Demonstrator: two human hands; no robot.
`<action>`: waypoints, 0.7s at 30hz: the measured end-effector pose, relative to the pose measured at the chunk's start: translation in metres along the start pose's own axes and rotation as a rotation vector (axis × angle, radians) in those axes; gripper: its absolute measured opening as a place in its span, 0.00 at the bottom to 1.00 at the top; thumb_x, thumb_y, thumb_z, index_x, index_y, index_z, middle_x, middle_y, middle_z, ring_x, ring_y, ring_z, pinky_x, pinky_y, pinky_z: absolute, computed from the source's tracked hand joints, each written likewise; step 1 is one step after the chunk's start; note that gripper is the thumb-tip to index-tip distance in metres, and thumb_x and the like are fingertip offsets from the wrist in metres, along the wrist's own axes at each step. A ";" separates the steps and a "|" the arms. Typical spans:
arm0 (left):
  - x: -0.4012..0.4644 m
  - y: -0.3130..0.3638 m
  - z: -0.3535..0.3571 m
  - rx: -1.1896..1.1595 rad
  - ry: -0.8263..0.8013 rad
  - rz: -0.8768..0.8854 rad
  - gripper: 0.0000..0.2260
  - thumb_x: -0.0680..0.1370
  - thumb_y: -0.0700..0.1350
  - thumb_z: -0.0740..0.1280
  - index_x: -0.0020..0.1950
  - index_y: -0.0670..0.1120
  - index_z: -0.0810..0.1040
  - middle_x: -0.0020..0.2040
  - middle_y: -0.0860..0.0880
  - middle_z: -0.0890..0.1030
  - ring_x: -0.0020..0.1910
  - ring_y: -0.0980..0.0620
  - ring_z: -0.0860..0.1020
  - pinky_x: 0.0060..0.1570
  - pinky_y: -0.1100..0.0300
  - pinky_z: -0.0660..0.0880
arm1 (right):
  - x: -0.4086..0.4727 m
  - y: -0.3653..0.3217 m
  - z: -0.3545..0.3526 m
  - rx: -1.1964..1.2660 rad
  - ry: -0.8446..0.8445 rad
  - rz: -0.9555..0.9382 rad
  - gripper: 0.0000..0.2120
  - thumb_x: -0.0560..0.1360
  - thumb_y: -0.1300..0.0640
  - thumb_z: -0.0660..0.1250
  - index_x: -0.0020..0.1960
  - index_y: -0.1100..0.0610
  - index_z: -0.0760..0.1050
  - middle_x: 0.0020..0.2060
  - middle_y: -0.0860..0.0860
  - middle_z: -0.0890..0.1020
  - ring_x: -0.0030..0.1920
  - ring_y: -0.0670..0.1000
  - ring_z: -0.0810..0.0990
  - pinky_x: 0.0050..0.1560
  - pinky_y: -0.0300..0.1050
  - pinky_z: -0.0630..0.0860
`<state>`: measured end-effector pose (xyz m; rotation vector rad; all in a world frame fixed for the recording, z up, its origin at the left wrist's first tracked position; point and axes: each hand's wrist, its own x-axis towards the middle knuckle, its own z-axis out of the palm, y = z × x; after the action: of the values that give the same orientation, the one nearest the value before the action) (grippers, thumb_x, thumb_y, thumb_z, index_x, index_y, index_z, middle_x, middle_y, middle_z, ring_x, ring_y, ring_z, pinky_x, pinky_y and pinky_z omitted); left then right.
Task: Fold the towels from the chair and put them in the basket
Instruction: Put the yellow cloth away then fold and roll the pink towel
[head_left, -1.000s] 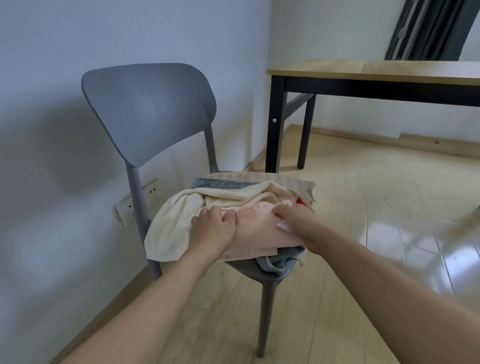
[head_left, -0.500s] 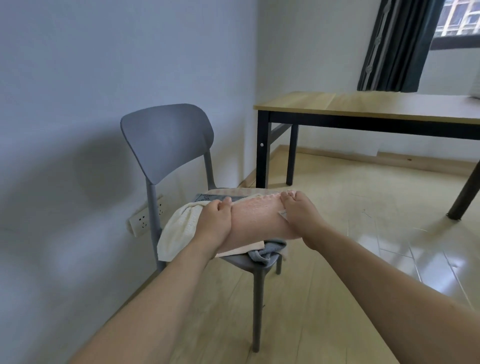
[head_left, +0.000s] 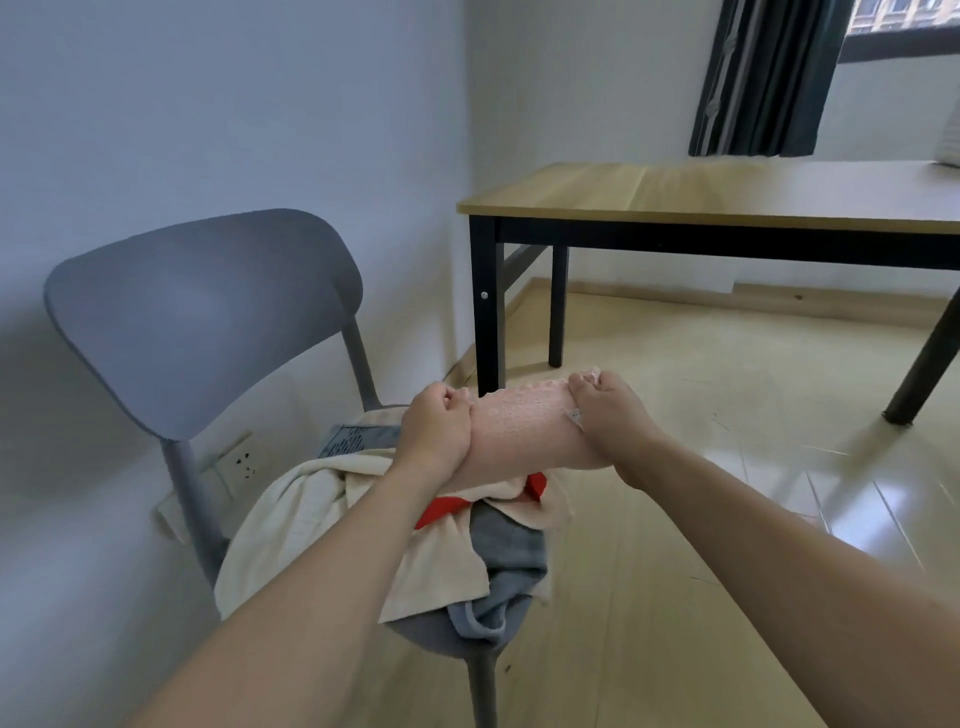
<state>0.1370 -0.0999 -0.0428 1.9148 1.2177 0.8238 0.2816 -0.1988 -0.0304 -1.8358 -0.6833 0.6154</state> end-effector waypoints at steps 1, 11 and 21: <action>0.016 -0.002 0.014 0.001 -0.014 -0.022 0.13 0.82 0.49 0.56 0.46 0.44 0.75 0.39 0.52 0.74 0.40 0.53 0.72 0.36 0.58 0.65 | 0.019 0.006 0.001 0.003 0.003 0.022 0.20 0.82 0.48 0.52 0.68 0.59 0.65 0.58 0.53 0.72 0.56 0.53 0.73 0.53 0.48 0.70; 0.094 0.144 0.002 -0.119 -0.179 -0.286 0.14 0.82 0.50 0.56 0.44 0.44 0.74 0.41 0.46 0.76 0.40 0.49 0.74 0.43 0.55 0.71 | 0.085 -0.119 -0.088 -0.019 0.023 0.180 0.14 0.80 0.47 0.56 0.54 0.57 0.70 0.48 0.53 0.76 0.44 0.51 0.75 0.42 0.45 0.71; 0.069 0.458 -0.141 -0.156 -0.307 -0.245 0.19 0.80 0.58 0.57 0.43 0.44 0.75 0.39 0.48 0.77 0.39 0.50 0.75 0.37 0.59 0.68 | 0.006 -0.397 -0.274 0.097 0.042 0.257 0.11 0.80 0.50 0.60 0.54 0.56 0.74 0.46 0.51 0.78 0.47 0.52 0.77 0.41 0.43 0.71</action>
<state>0.2637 -0.1424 0.4230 1.6537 1.1339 0.4614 0.4069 -0.2515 0.4321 -1.8546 -0.3854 0.7610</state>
